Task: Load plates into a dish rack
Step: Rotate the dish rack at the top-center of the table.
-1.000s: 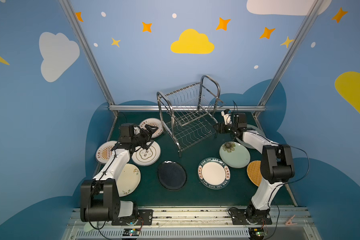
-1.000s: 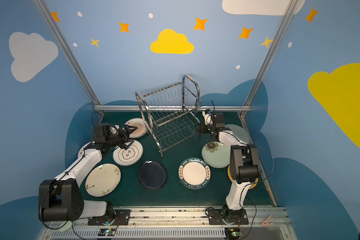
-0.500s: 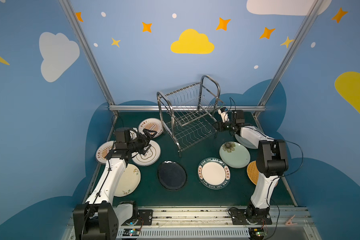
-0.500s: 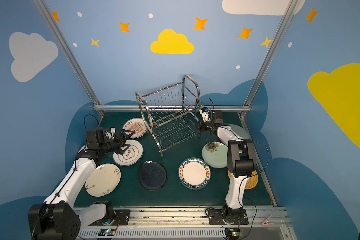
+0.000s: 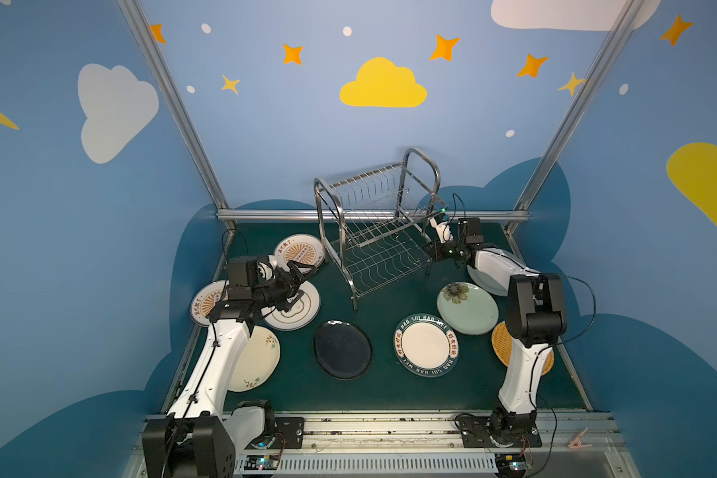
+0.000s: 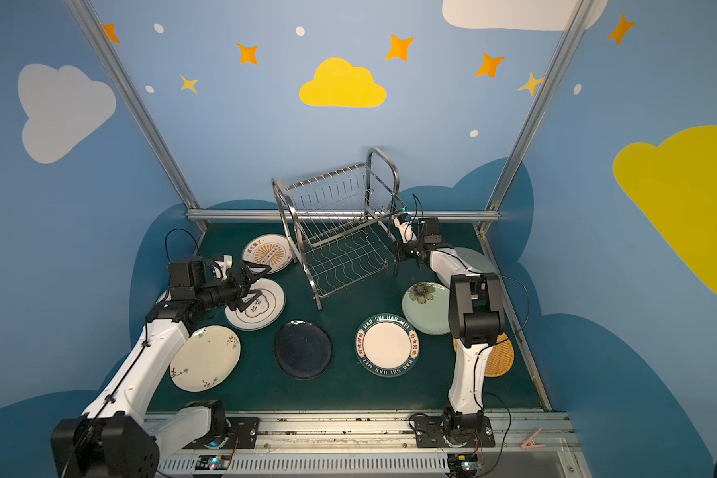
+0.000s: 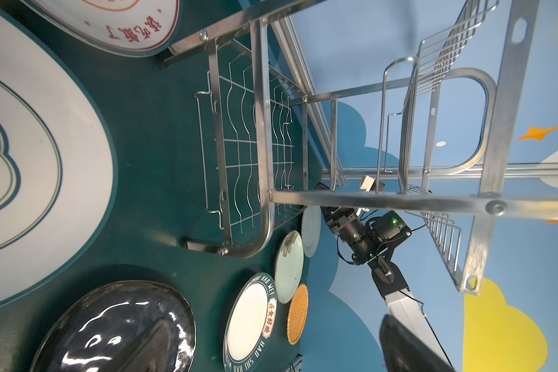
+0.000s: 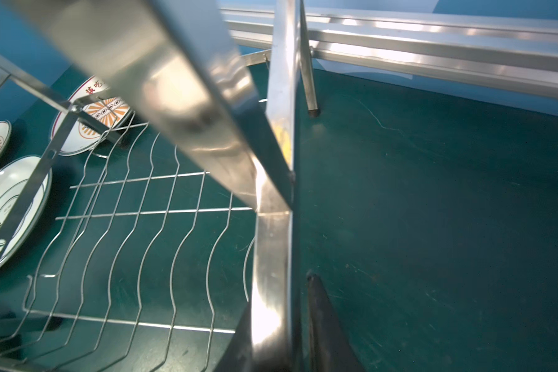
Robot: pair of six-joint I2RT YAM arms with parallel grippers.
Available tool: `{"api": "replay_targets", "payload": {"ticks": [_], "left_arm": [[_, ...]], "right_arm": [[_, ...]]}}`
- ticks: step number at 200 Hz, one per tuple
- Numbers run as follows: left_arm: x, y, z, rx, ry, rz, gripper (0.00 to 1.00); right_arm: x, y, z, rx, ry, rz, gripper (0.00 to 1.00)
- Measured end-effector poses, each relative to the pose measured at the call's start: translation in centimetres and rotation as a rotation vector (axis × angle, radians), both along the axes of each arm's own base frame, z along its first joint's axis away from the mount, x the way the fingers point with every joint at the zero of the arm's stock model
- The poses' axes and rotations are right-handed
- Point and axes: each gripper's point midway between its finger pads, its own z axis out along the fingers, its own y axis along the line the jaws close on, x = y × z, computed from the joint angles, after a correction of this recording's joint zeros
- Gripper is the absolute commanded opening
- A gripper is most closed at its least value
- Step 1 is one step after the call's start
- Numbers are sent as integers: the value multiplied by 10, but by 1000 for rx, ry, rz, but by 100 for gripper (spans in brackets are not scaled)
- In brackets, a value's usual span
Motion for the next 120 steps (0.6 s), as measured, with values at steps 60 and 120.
{"api": "replay_targets", "payload": {"ticks": [60,120], "left_arm": [[-1,1,-4,9,16,2,100],[3,5,-14,36,36,21,100]], "right_arm": [[-5,0,1,-5,-35,-10,0],[-29,-21,4,-37,-8,-126,0]]}}
